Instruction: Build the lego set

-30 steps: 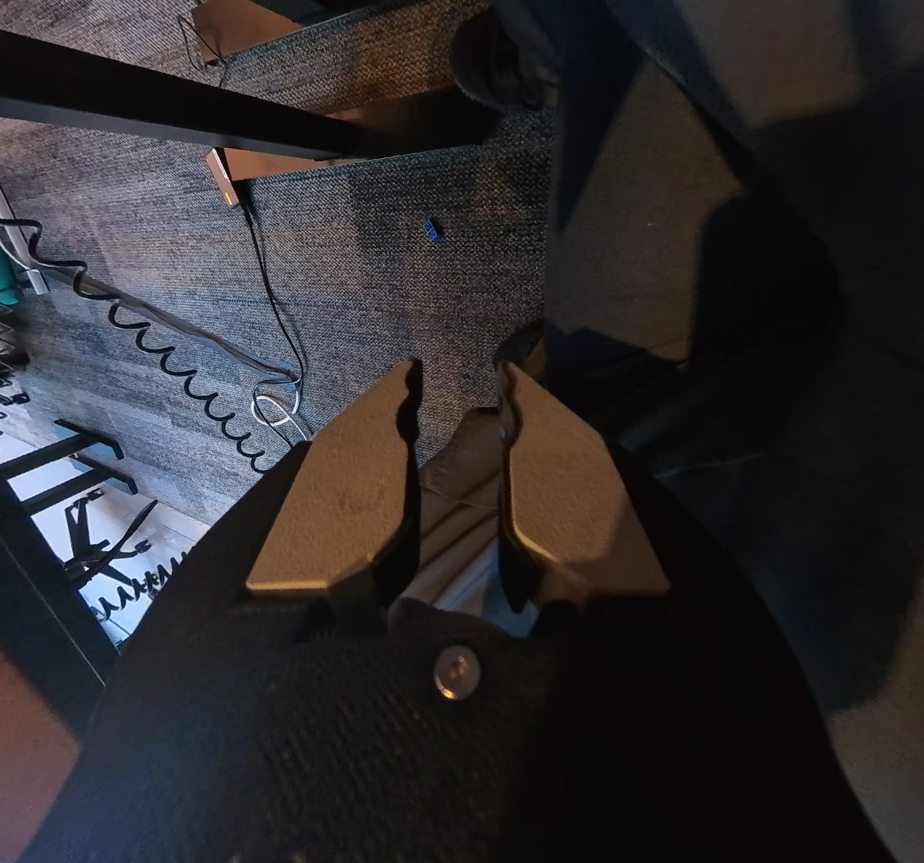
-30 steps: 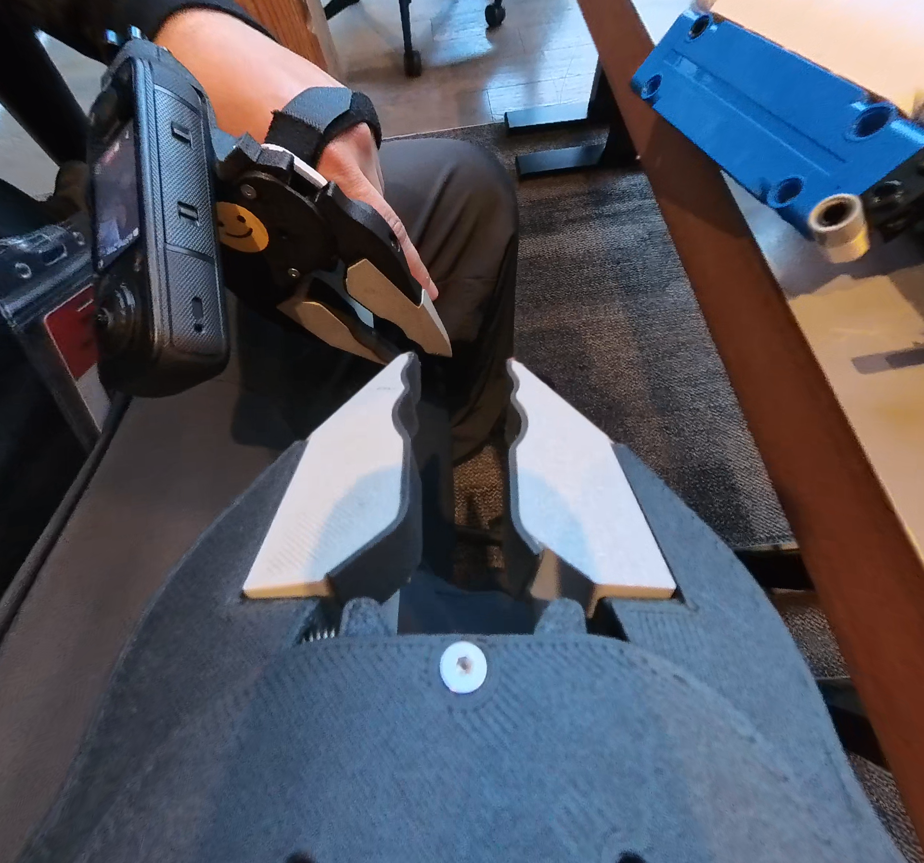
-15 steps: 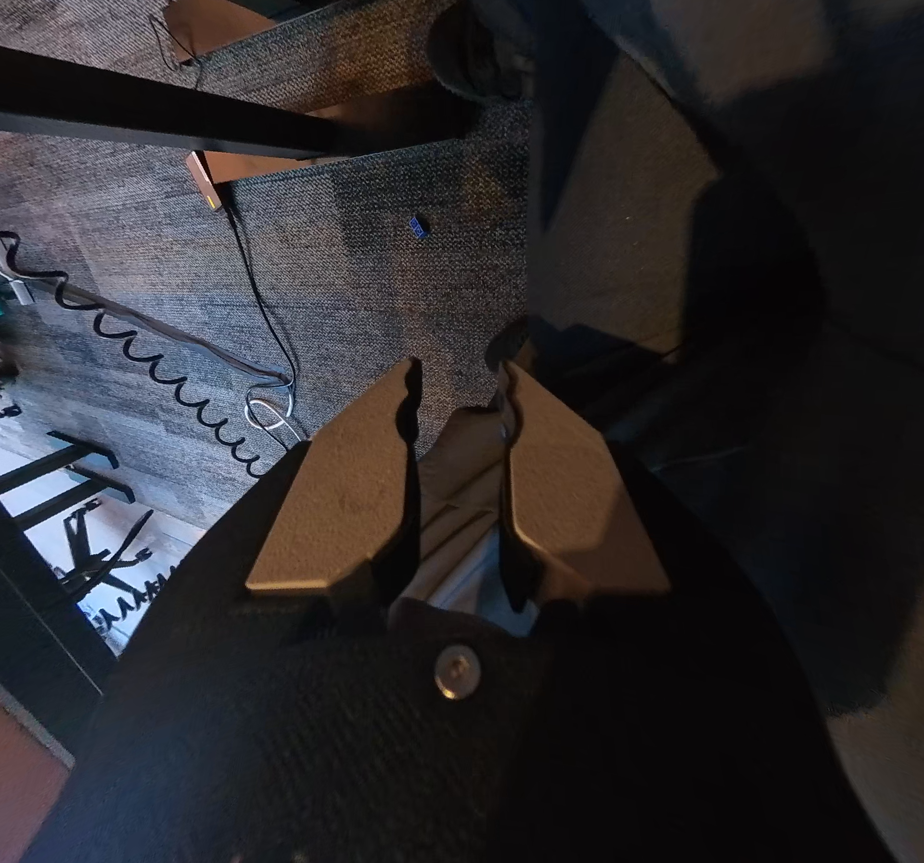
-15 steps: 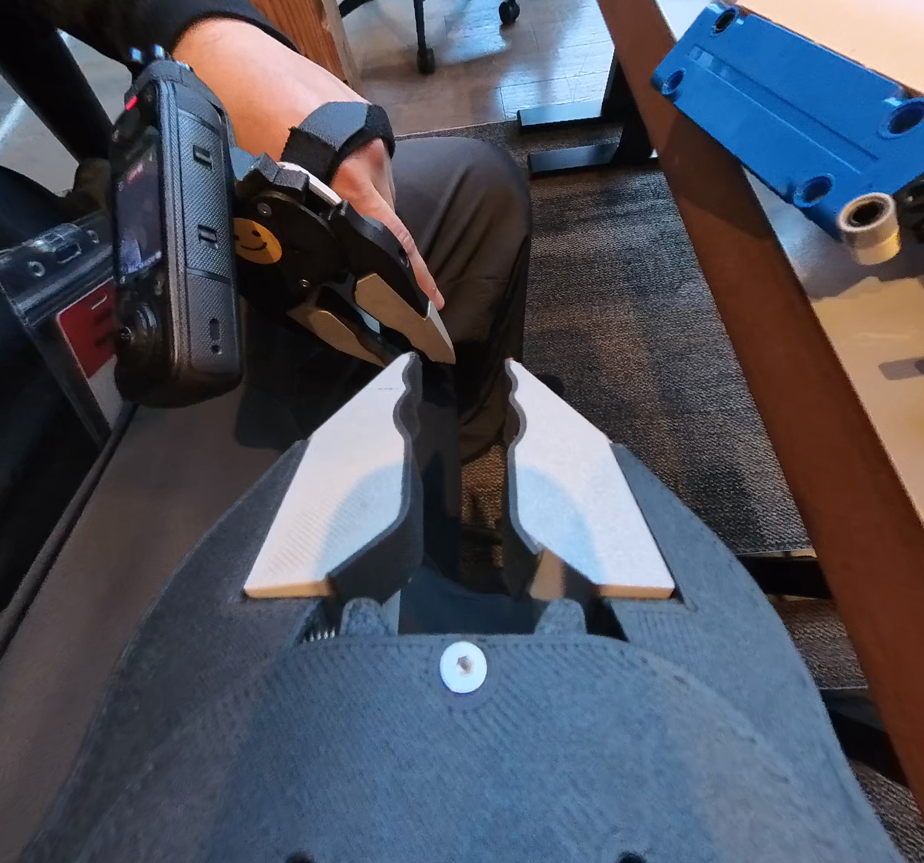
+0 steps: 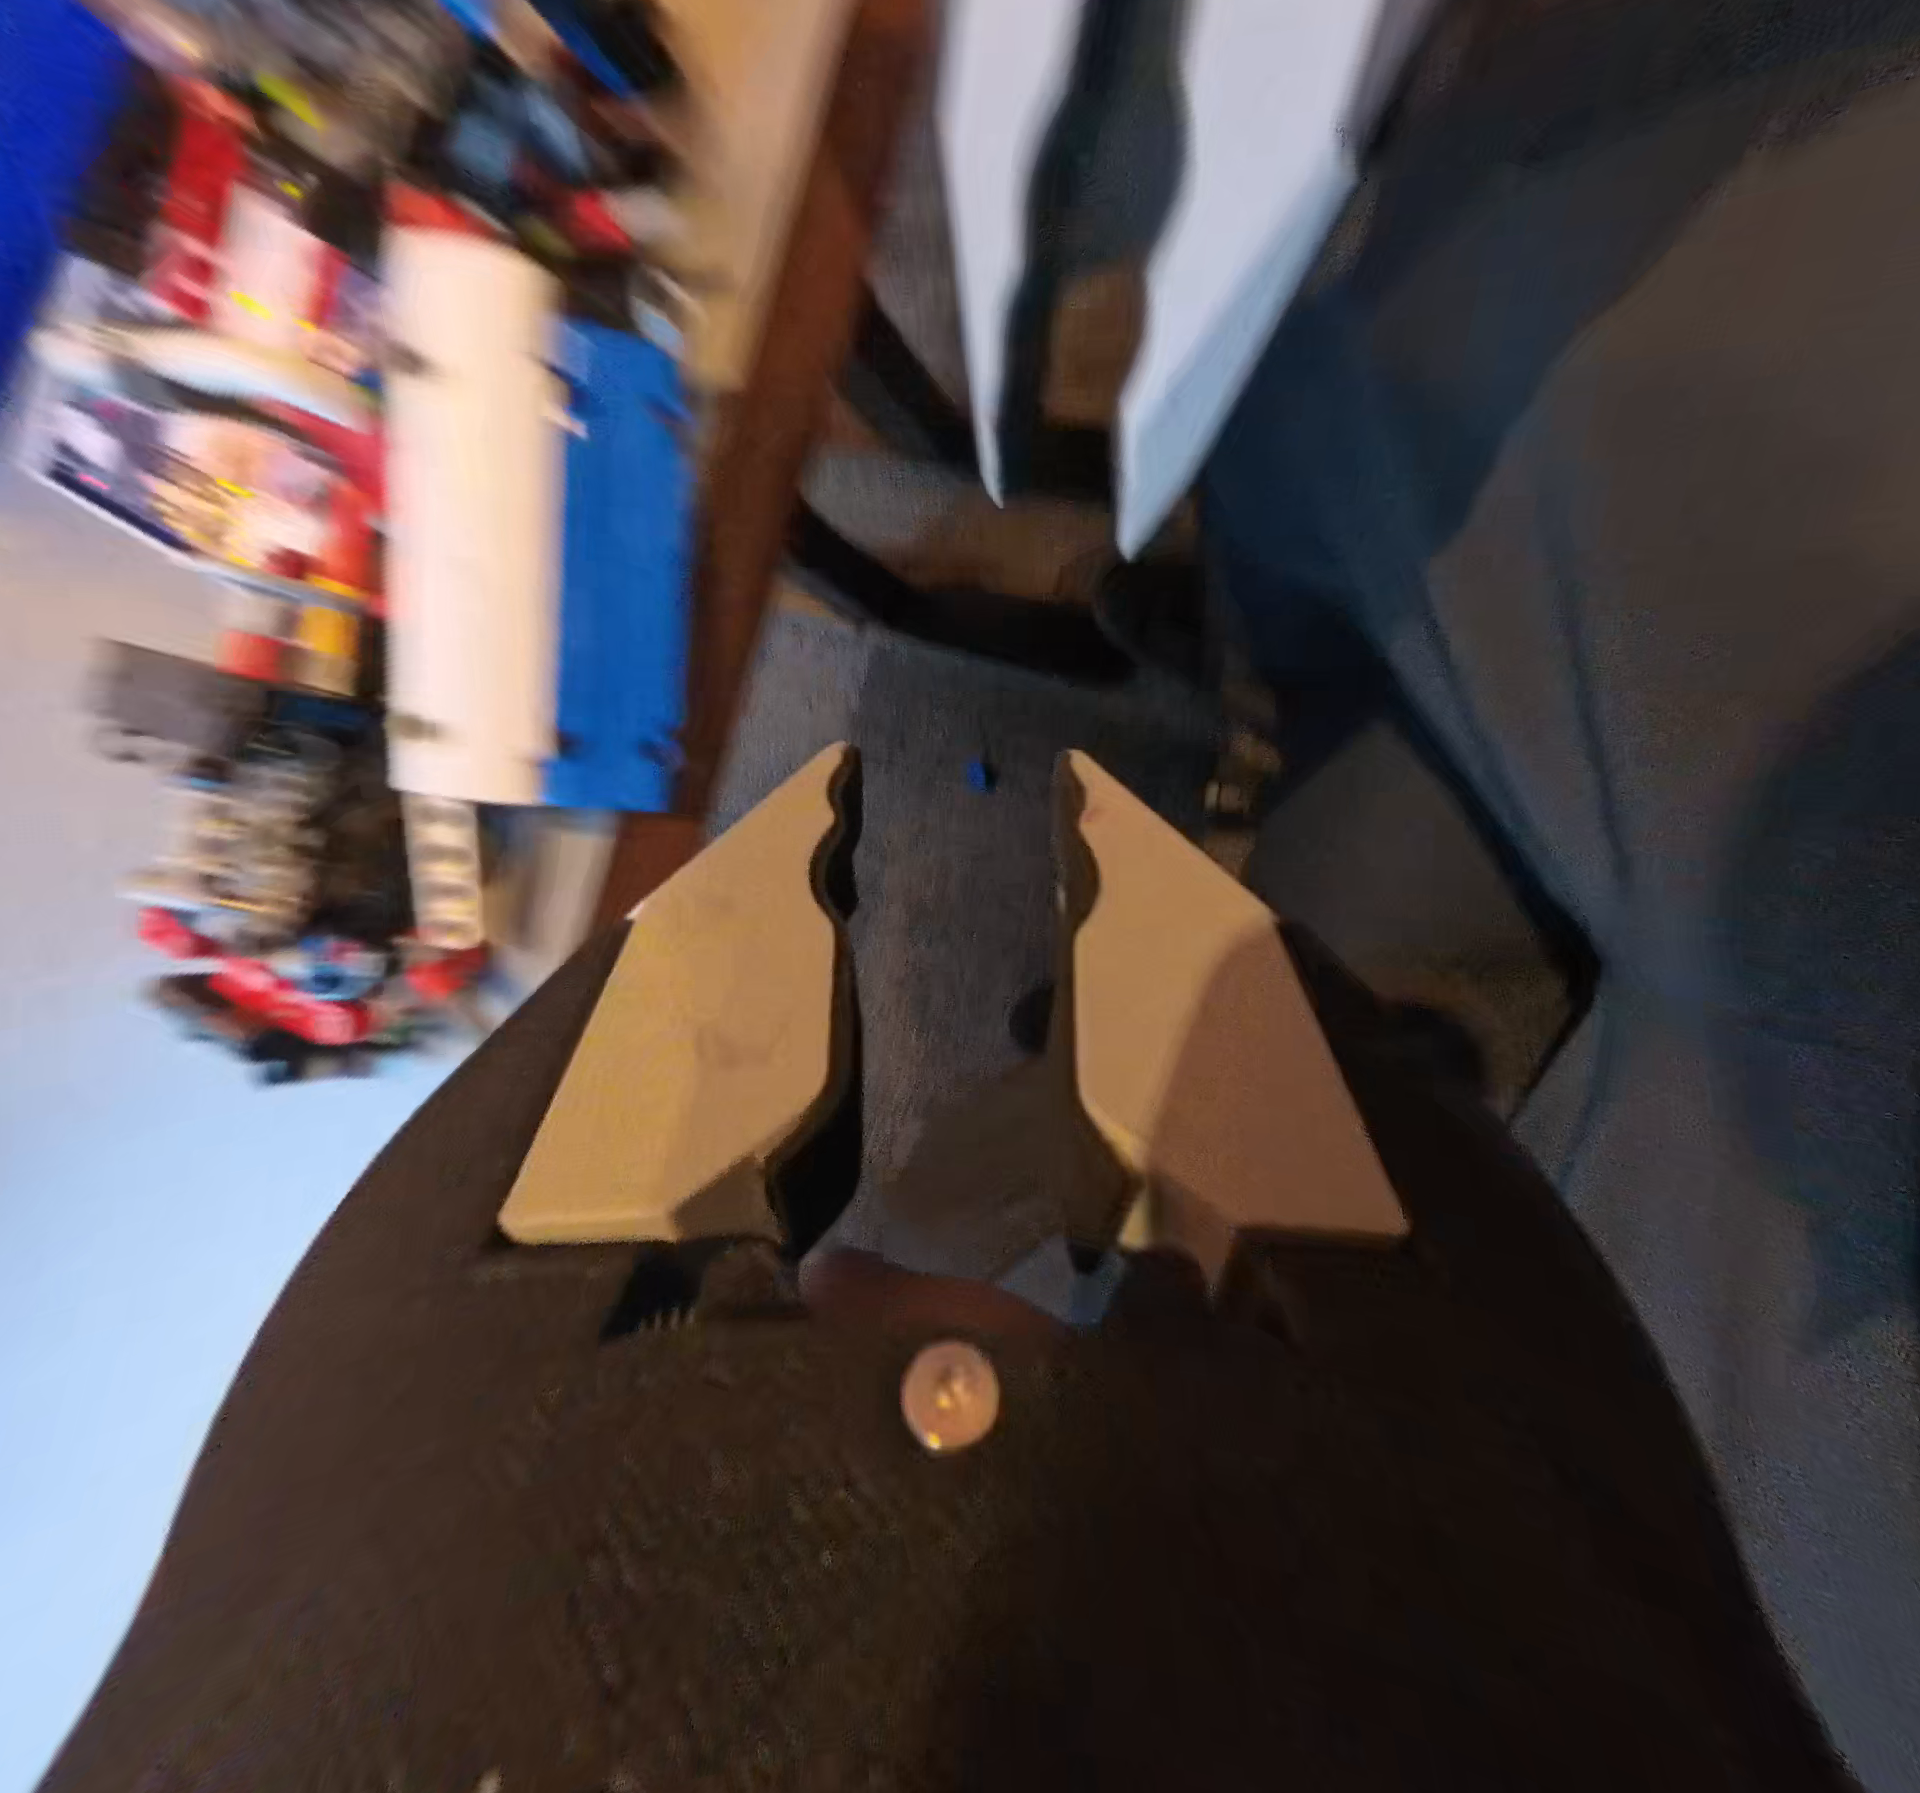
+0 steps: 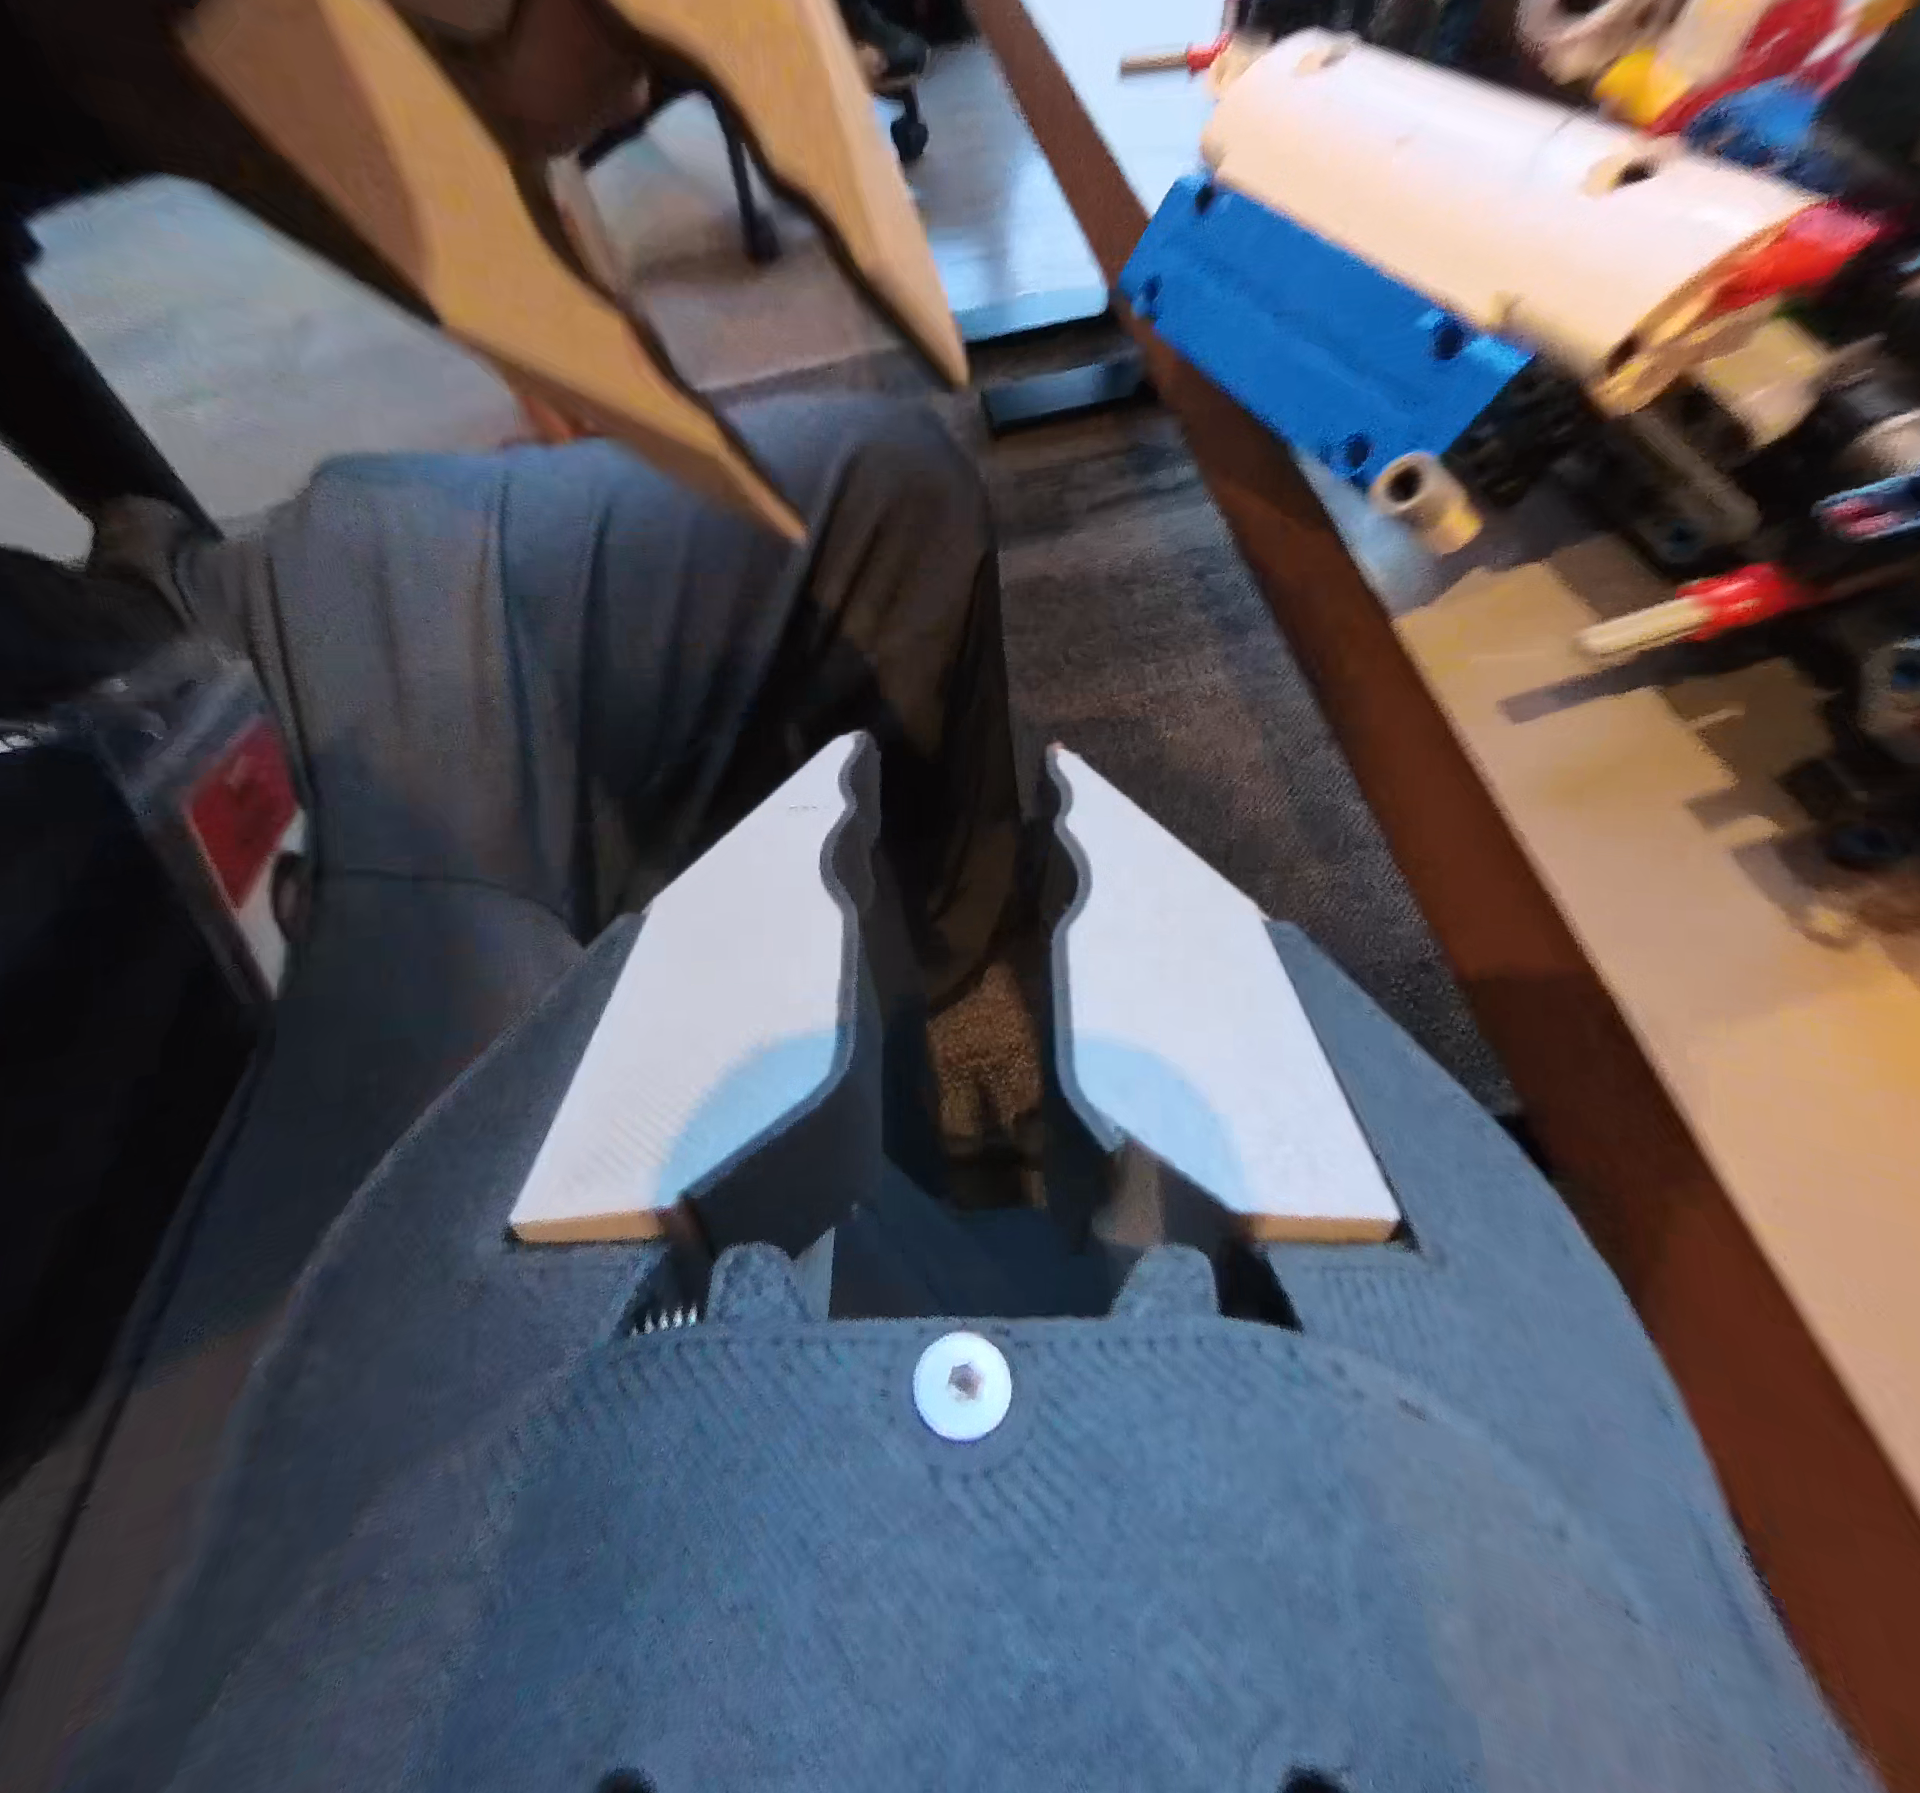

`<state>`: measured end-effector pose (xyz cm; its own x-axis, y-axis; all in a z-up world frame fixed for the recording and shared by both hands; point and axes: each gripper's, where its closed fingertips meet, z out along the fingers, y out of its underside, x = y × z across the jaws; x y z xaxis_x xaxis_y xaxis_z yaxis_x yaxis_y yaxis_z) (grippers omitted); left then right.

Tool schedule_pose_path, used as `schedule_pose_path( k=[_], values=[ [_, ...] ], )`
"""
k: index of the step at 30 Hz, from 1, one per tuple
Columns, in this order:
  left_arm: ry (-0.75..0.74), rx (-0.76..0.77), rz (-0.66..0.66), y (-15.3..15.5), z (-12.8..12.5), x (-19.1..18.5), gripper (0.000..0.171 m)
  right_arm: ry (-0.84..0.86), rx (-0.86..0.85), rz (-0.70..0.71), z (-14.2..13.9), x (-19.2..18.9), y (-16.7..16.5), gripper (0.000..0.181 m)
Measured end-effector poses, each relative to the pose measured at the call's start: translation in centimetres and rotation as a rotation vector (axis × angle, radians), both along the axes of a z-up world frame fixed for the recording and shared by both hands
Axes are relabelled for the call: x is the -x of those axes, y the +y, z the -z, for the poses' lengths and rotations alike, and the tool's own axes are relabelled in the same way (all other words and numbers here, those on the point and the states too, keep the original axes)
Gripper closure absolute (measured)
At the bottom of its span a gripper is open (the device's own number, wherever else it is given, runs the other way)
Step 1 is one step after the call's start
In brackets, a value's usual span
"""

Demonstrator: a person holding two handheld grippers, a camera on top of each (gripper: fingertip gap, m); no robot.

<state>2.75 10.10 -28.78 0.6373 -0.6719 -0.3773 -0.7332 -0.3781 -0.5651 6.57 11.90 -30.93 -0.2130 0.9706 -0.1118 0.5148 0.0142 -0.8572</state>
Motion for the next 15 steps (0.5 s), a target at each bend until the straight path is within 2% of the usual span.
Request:
schedule_pose_path(
  k=[2,4,6,9,12,15],
  values=[
    [-0.117,-0.034,-0.015,1.8,-3.9,0.1,0.137,0.060,0.000,0.029,-2.2,-0.1,0.6,0.151],
    [-0.141,0.003,-0.003,3.4,-5.2,0.1,0.127,0.126,-0.009,0.060,-4.8,-0.2,1.6,0.151],
    [-0.058,-0.019,-0.019,5.6,-5.3,1.2,0.117,0.167,0.007,0.066,-7.3,-0.2,2.4,0.151],
    [0.049,-0.062,-0.007,7.4,-5.1,2.3,0.119,0.177,-0.039,0.072,-9.7,0.0,4.1,0.151],
    [0.058,0.025,0.001,7.4,-3.3,2.4,0.118,0.153,-0.068,0.047,-10.6,0.4,5.1,0.150],
    [0.098,0.033,0.004,7.8,-2.6,2.9,0.118,0.121,-0.032,0.038,-9.7,1.0,5.4,0.154]
  ],
)
